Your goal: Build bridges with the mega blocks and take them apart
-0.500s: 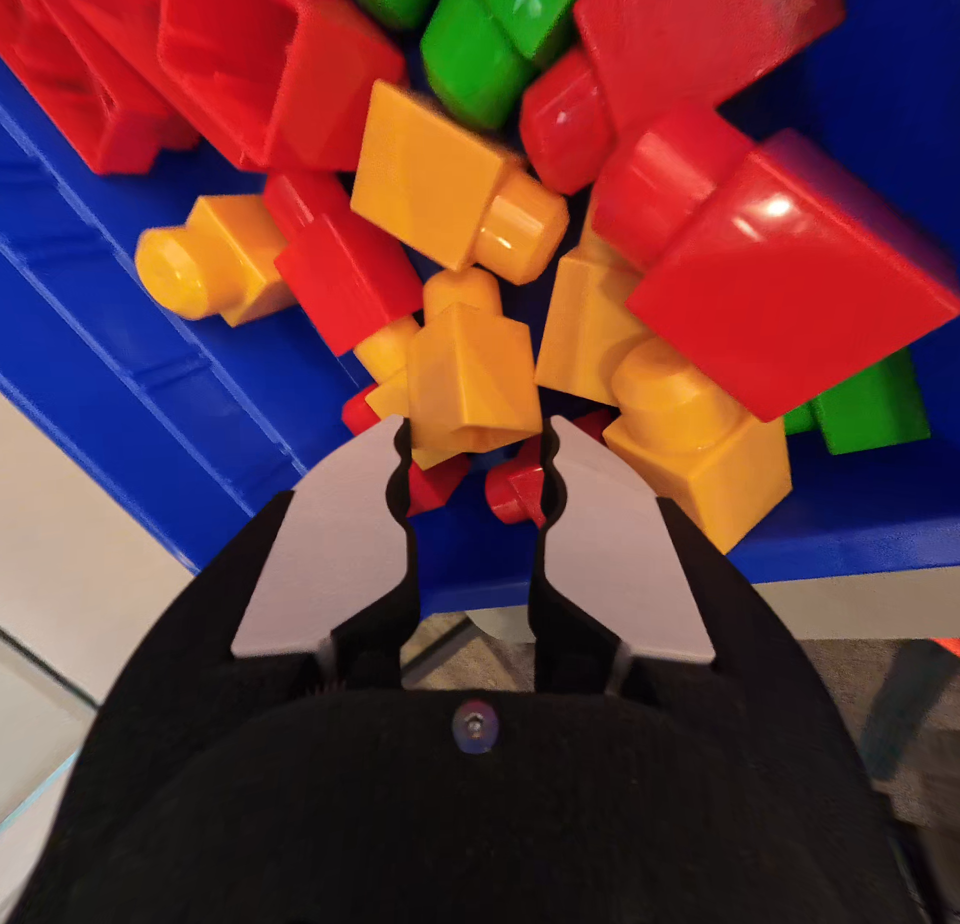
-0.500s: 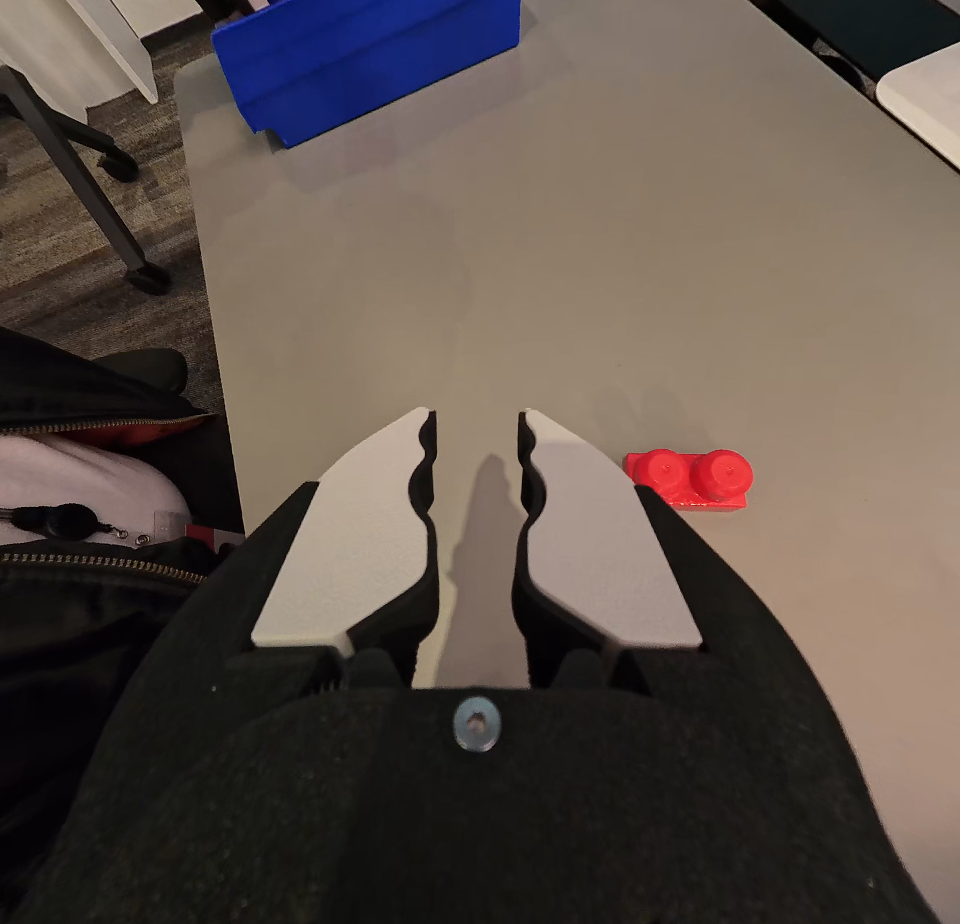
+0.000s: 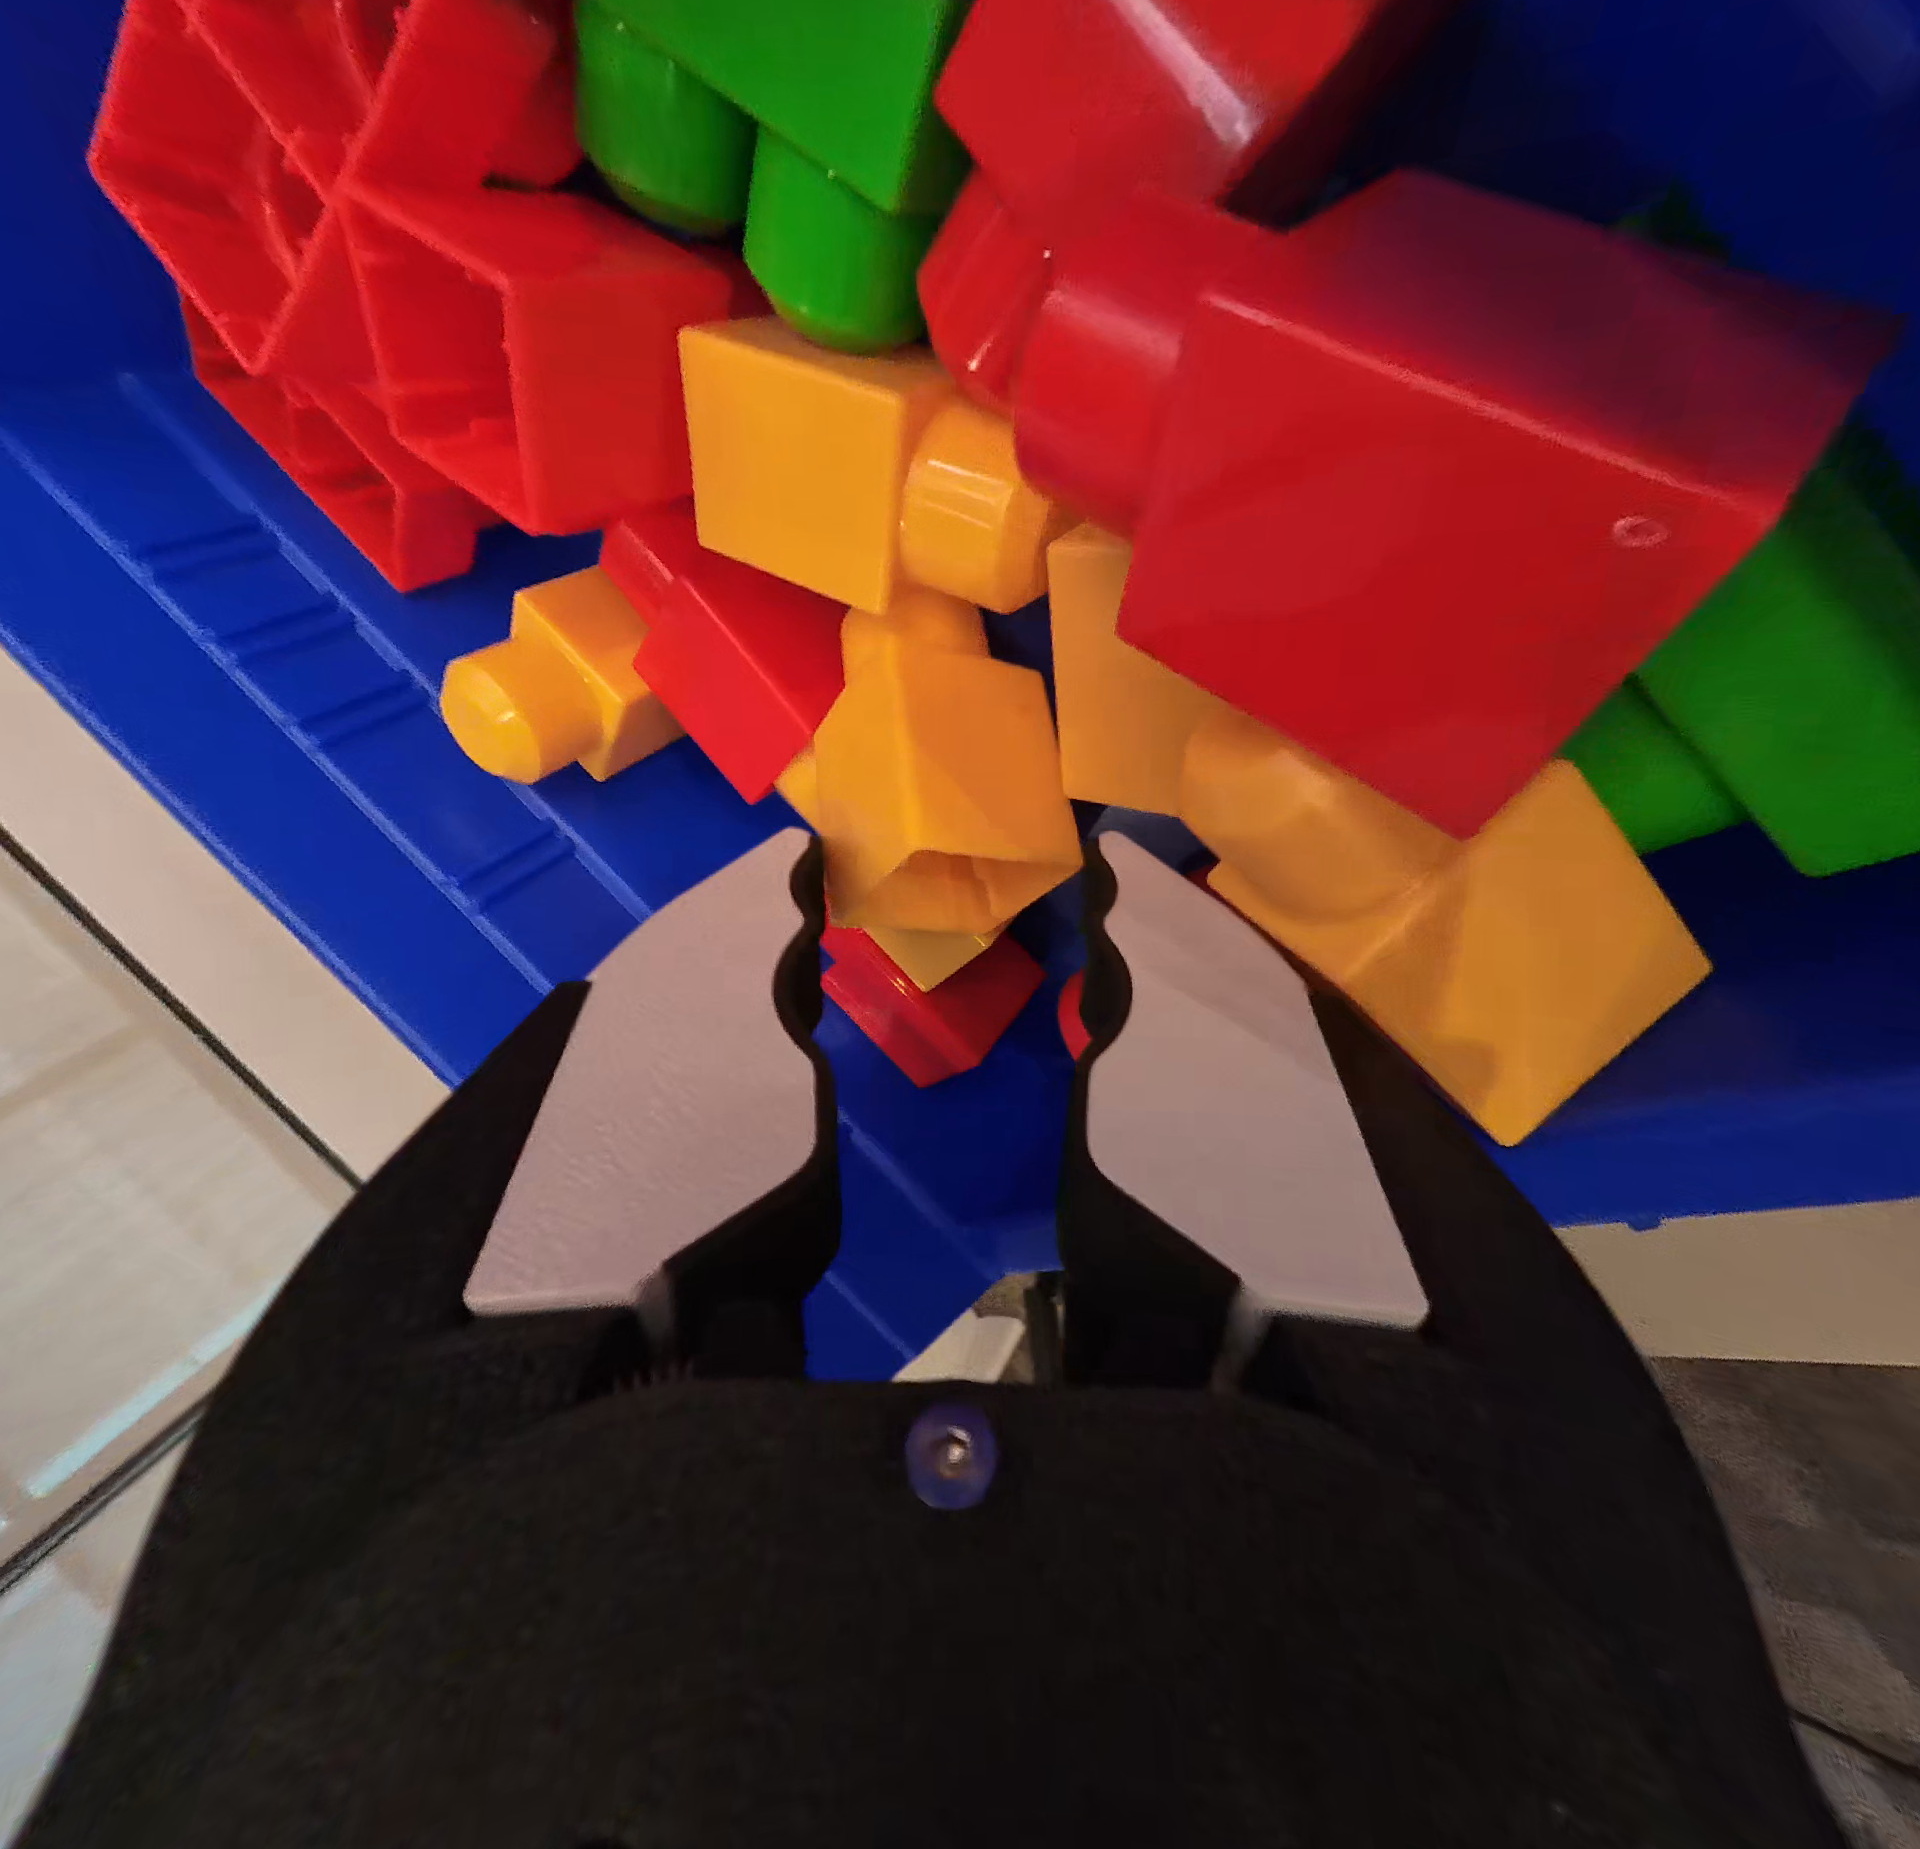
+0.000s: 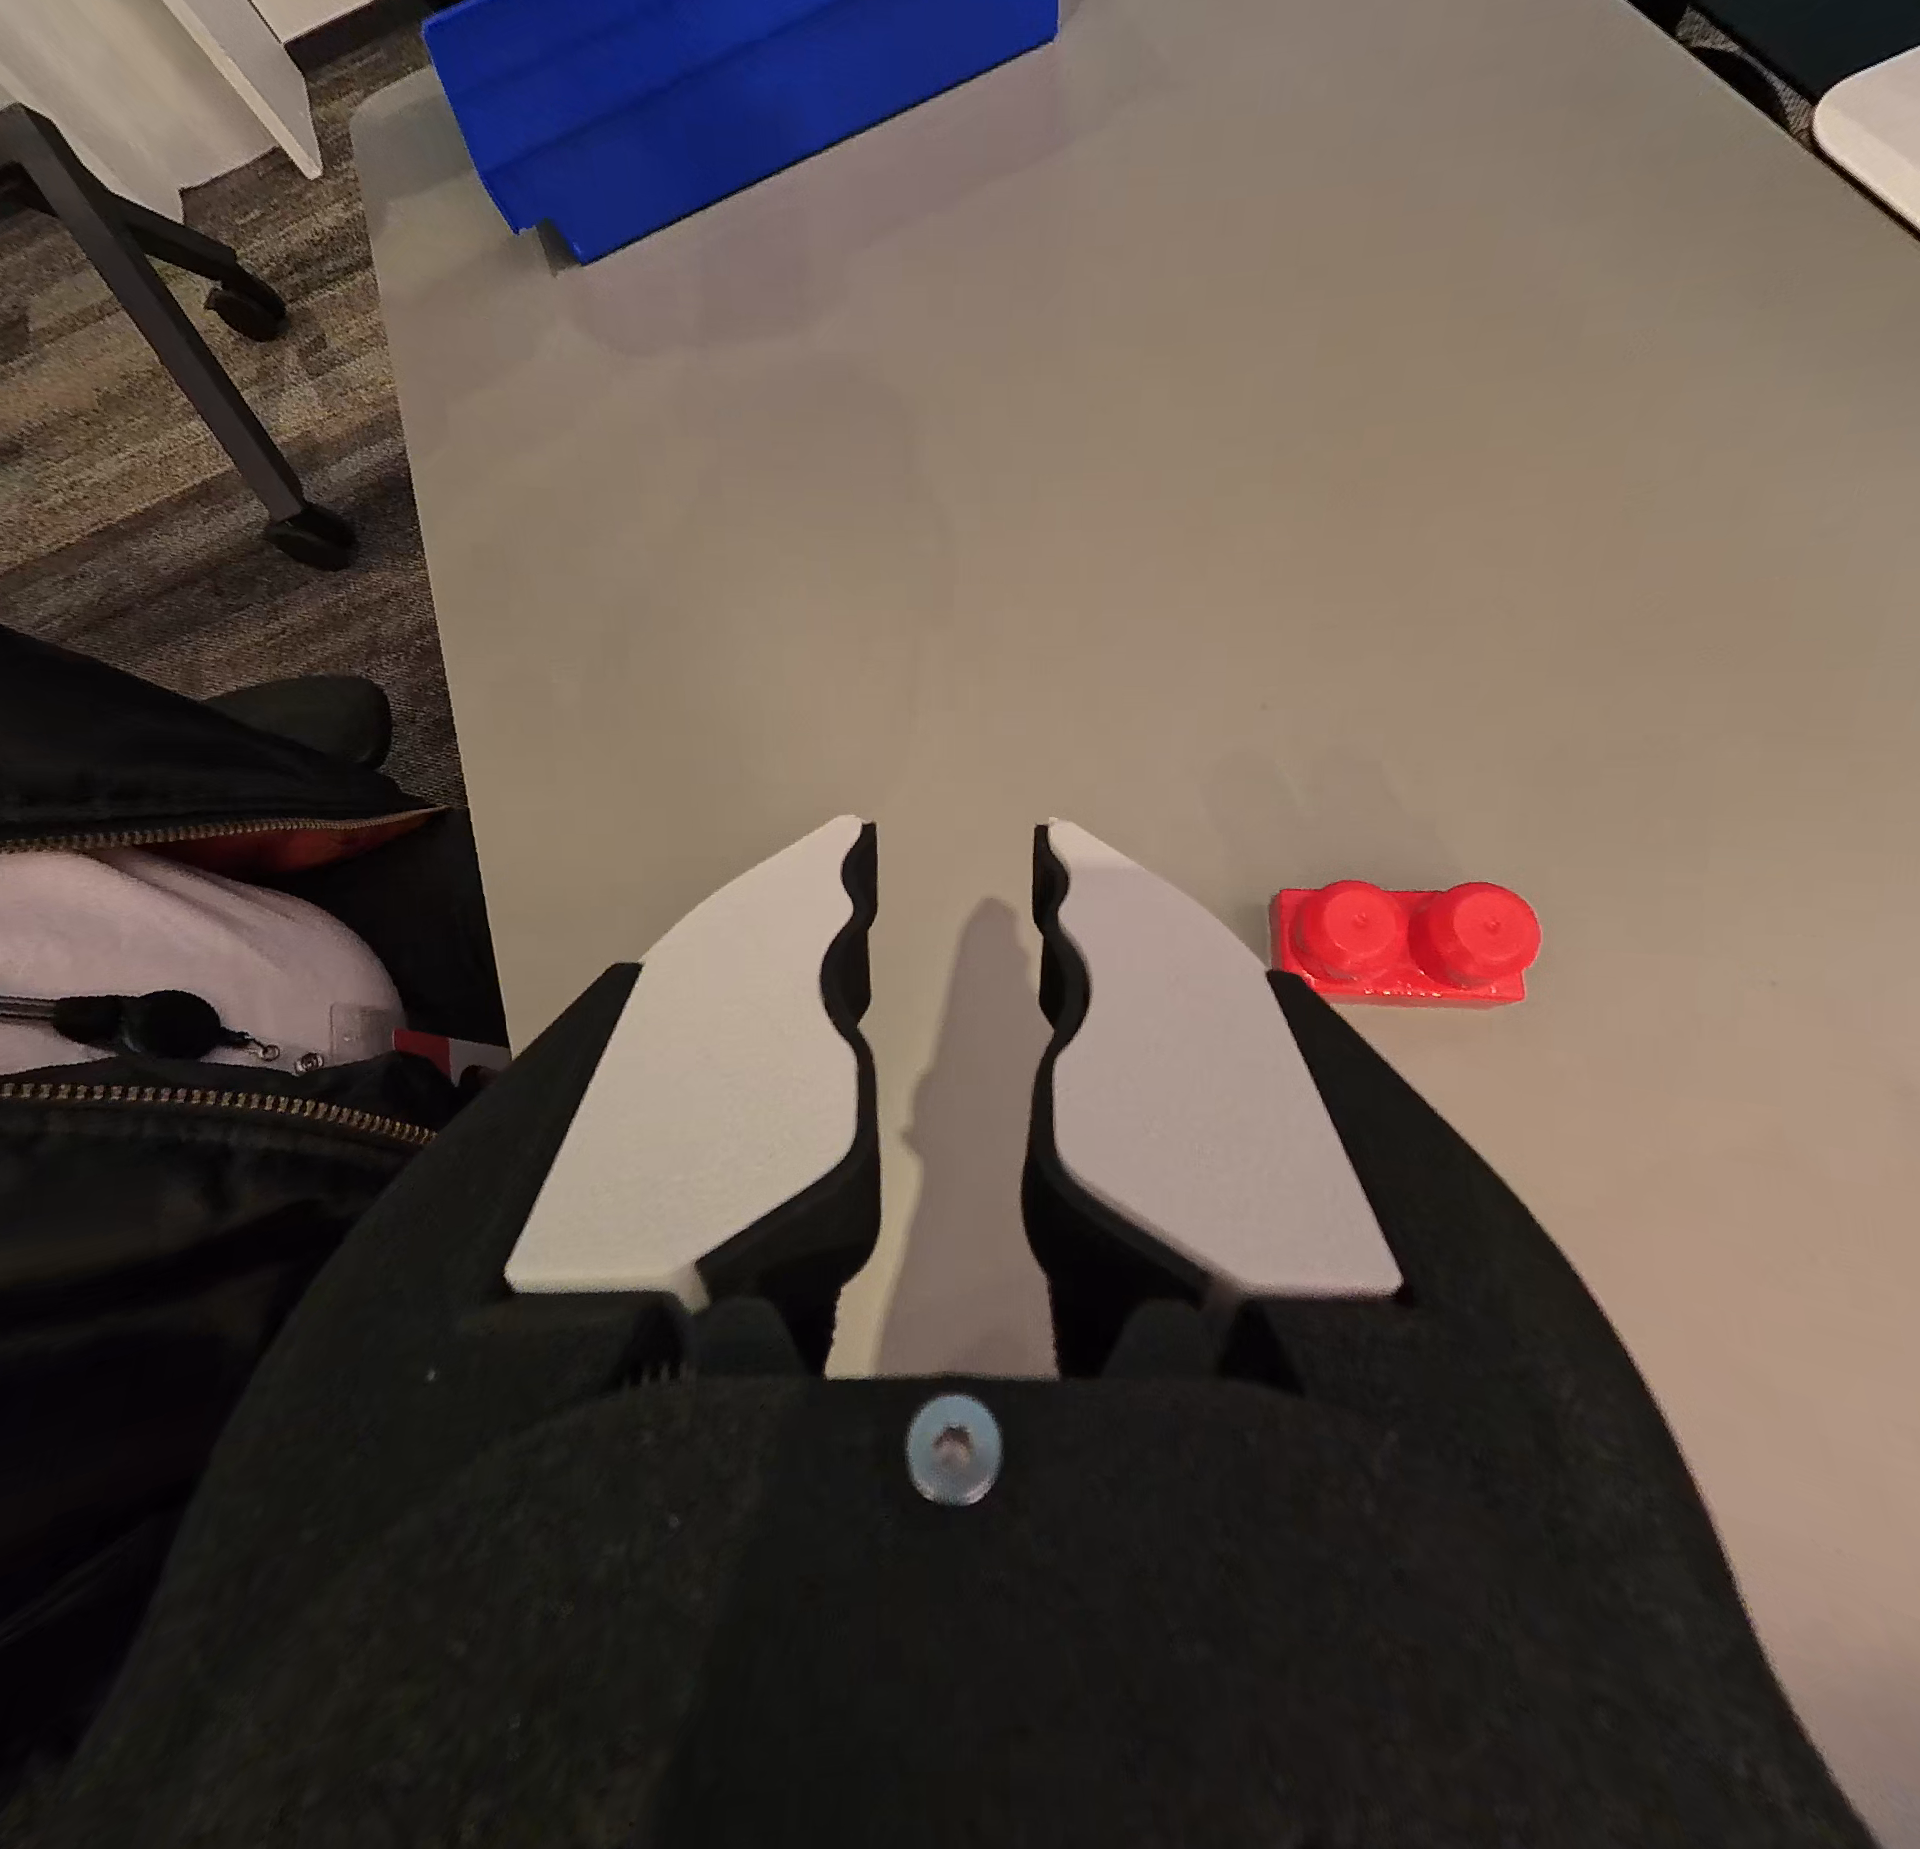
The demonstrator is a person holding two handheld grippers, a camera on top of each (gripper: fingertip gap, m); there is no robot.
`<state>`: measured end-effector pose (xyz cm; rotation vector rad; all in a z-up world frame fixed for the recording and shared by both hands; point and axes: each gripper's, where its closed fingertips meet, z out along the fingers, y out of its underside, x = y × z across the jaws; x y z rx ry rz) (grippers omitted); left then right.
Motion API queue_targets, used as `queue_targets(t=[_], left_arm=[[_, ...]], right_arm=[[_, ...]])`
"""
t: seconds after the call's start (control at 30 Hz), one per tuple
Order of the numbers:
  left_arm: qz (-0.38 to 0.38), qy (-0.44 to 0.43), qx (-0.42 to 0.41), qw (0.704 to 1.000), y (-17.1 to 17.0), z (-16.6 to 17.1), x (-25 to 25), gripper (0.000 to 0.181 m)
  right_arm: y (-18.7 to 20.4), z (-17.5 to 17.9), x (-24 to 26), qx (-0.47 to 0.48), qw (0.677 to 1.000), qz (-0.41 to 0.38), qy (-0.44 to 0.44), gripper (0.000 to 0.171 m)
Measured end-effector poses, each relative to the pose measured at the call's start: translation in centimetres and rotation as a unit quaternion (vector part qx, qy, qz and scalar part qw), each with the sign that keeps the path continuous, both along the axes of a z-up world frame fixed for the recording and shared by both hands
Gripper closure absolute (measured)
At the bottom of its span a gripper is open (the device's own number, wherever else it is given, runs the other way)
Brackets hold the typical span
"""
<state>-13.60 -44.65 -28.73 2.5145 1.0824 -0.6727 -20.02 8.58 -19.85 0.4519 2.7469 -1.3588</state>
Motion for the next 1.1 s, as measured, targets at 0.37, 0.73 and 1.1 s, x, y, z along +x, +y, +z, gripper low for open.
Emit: queue_targets(t=[0.37, 0.73, 1.1], left_arm=[[0.002, 0.008, 0.023, 1.000, -0.3, 0.7, 0.1, 0.135], [0.022, 0.124, 0.090, 0.988, -0.4, 7.3, -0.3, 0.136], [-0.083, 0.216, 0.222, 0.947, 11.5, 14.2, -4.4, 0.136]], right_arm=[[-0.6, 0.0, 0.2, 0.008, 1.000, 0.007, -0.006, 0.143], [-2.0, -0.7, -0.3, -0.001, 1.000, 0.010, -0.027, 0.143], [-6.5, 2.8, 0.4, -0.114, 0.990, 0.044, -0.068, 0.132]])
